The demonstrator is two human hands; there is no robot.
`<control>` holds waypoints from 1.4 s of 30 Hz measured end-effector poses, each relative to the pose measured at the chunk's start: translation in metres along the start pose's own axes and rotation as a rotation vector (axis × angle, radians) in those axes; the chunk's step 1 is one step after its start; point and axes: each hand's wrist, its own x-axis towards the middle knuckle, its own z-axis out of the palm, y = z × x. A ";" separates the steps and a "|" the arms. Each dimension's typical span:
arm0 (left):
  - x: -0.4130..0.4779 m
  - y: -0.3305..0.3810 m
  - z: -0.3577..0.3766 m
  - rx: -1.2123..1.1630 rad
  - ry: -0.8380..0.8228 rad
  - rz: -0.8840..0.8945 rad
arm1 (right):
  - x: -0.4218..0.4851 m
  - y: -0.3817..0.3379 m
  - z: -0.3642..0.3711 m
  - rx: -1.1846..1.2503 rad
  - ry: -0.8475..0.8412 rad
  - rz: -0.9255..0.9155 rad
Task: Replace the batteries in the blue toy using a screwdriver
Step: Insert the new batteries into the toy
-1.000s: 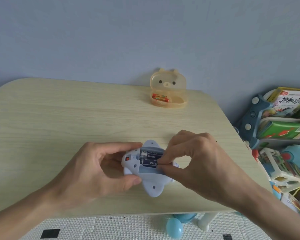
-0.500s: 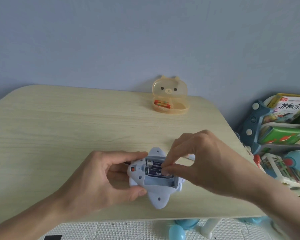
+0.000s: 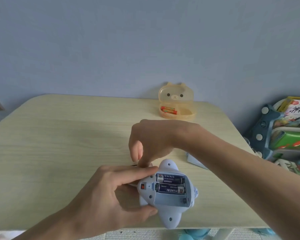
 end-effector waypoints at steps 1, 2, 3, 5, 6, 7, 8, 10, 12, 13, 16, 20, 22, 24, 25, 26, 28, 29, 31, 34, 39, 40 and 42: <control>0.000 0.001 0.000 0.003 -0.001 -0.002 | 0.002 0.000 0.002 -0.001 -0.017 -0.005; 0.000 0.001 0.000 0.005 -0.002 -0.004 | 0.003 0.001 0.003 0.003 -0.028 -0.012; 0.000 0.001 0.000 0.006 -0.003 -0.006 | 0.004 0.002 0.005 0.009 -0.029 -0.019; 0.001 0.002 0.000 -0.002 -0.007 -0.018 | 0.003 0.004 0.007 0.020 -0.014 -0.033; 0.001 0.002 -0.001 -0.007 -0.012 -0.025 | 0.002 0.006 0.008 0.030 -0.005 -0.036; 0.001 0.001 -0.001 -0.009 -0.015 -0.031 | 0.002 0.008 0.008 0.044 0.003 -0.037; 0.002 0.001 0.000 -0.007 -0.016 -0.040 | 0.000 0.010 0.008 0.063 0.013 -0.037; 0.002 -0.001 -0.001 -0.014 -0.011 -0.071 | -0.006 0.017 0.004 0.125 0.062 -0.037; 0.003 -0.005 -0.001 -0.038 -0.009 -0.114 | -0.017 0.026 -0.002 0.195 0.133 -0.038; 0.004 -0.007 -0.001 -0.059 -0.012 -0.140 | -0.024 0.031 -0.006 0.221 0.168 -0.039; 0.009 -0.012 -0.002 -0.114 -0.032 -0.217 | -0.046 0.047 -0.015 0.338 0.271 -0.035; 0.025 -0.010 -0.003 -0.086 -0.022 -0.235 | -0.073 0.061 -0.017 0.538 0.396 -0.043; 0.031 -0.009 -0.002 -0.086 -0.021 -0.244 | -0.085 0.063 -0.013 0.591 0.425 -0.057; 0.034 -0.010 -0.002 -0.091 -0.016 -0.248 | -0.094 0.062 -0.005 0.617 0.435 -0.058; 0.034 -0.010 -0.002 -0.093 -0.016 -0.251 | -0.098 0.062 0.000 0.615 0.431 -0.057; 0.034 -0.011 -0.002 -0.093 -0.015 -0.253 | -0.101 0.062 0.005 0.600 0.427 -0.059; 0.033 -0.013 -0.002 -0.097 -0.012 -0.257 | -0.107 0.060 0.017 0.547 0.438 -0.067; 0.032 -0.013 -0.002 -0.105 -0.009 -0.258 | -0.110 0.058 0.023 0.506 0.453 -0.069; 0.032 -0.013 -0.002 -0.121 -0.005 -0.255 | -0.112 0.052 0.034 0.353 0.488 -0.091; 0.032 -0.014 -0.001 -0.124 -0.005 -0.239 | -0.114 0.044 0.042 0.196 0.516 -0.111; 0.030 -0.015 0.000 -0.118 -0.001 -0.226 | -0.118 0.039 0.040 0.161 0.526 -0.124; 0.030 -0.016 0.000 -0.118 -0.004 -0.225 | -0.118 0.039 0.039 0.166 0.533 -0.127; 0.030 -0.015 -0.001 -0.121 -0.008 -0.228 | -0.118 0.039 0.037 0.178 0.552 -0.122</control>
